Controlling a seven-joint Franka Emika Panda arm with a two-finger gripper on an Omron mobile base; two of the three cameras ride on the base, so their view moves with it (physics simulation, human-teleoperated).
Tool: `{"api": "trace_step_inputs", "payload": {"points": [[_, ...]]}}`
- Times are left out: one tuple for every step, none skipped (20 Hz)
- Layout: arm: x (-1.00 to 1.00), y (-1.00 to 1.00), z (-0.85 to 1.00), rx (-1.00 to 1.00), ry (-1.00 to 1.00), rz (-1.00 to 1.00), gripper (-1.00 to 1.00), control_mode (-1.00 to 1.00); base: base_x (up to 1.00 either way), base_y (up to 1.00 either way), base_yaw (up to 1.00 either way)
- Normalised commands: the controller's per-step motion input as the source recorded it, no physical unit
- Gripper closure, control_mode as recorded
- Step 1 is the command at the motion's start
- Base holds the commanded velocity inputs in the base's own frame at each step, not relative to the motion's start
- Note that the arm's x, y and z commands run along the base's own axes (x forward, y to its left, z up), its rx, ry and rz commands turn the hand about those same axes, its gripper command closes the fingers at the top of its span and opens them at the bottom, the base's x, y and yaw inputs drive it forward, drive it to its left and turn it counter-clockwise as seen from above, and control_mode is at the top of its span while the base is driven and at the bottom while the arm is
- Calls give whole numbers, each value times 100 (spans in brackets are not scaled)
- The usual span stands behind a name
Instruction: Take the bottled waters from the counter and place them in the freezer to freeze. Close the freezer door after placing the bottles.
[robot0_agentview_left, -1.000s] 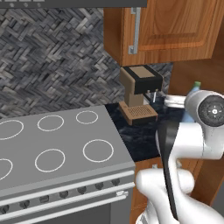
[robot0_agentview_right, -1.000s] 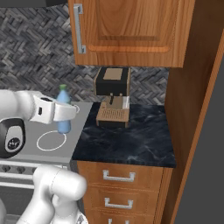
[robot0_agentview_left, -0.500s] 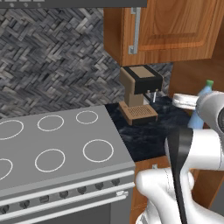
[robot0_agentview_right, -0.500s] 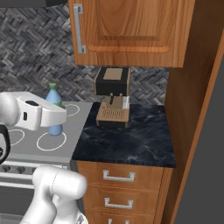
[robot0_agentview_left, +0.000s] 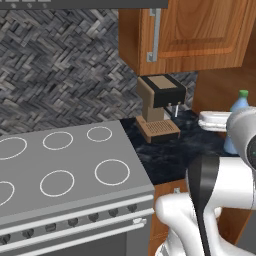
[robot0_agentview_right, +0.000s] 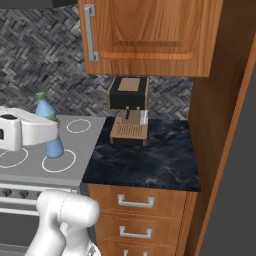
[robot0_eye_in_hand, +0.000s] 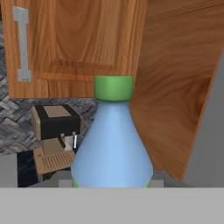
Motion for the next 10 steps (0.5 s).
{"api": "trace_step_inputs", "payload": {"points": [[-3, 0, -23, -10, -29, 0, 100, -100, 0, 0, 0], [0, 0, -26, -6, -28, 0, 100, -100, 0, 0, 0], [0, 0, -24, -2, -27, 0, 100, -100, 0, 0, 0], [0, 0, -16, 0, -31, 0, 100, -100, 0, 0, 0], [0, 0, -18, 0, -30, 0, 100, -100, 0, 0, 0], [0, 0, -21, -1, -24, 0, 100, -100, 0, 0, 0], [0, 0, -22, -2, -18, 0, 100, -100, 0, 0, 0], [0, 0, -19, -1, -10, 0, 100, -100, 0, 0, 0], [0, 0, -19, -1, -9, 0, 100, -100, 0, 0, 0], [0, 0, -16, 0, -6, -1, 100, -100, 0, 0, 0]]}}
